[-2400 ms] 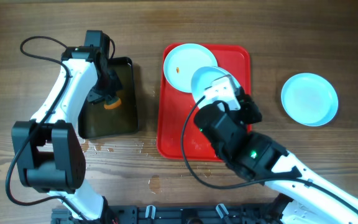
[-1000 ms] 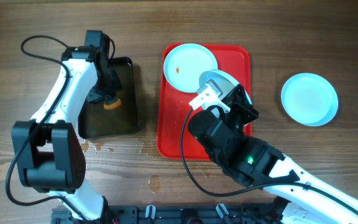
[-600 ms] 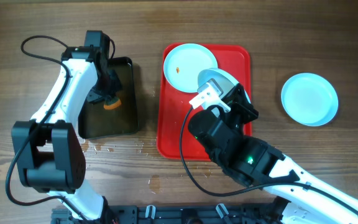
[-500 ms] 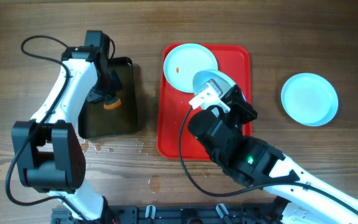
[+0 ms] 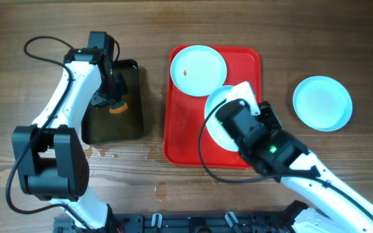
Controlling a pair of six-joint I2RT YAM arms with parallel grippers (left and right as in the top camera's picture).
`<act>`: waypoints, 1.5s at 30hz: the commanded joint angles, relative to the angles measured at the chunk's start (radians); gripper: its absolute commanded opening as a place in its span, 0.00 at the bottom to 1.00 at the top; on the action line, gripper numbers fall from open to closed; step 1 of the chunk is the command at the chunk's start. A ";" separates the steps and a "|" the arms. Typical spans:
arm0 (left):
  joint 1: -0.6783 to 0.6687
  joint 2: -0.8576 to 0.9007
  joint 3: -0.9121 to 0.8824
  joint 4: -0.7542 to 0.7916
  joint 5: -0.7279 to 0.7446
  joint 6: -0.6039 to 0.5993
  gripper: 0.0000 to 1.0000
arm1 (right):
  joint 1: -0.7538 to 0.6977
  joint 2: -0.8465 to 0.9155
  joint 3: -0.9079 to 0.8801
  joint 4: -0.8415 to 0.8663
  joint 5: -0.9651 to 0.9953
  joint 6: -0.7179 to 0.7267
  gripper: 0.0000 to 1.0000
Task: Clean dirty plates on tray and stack at the side
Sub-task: 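Carry the plate right and stack it on the first plate, then grip the last plate rim with right gripper and drag it center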
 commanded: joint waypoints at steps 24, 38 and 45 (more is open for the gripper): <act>0.001 -0.158 -0.004 -0.054 0.146 0.086 0.04 | -1.238 0.294 0.023 0.196 -0.702 0.259 0.39; 0.001 -0.158 -0.004 -0.053 0.146 0.086 0.04 | -0.439 0.402 0.028 0.517 -0.769 -0.006 0.40; 0.001 -0.158 -0.004 -0.042 0.146 0.086 0.04 | -0.433 0.694 0.028 0.842 -0.813 0.154 0.38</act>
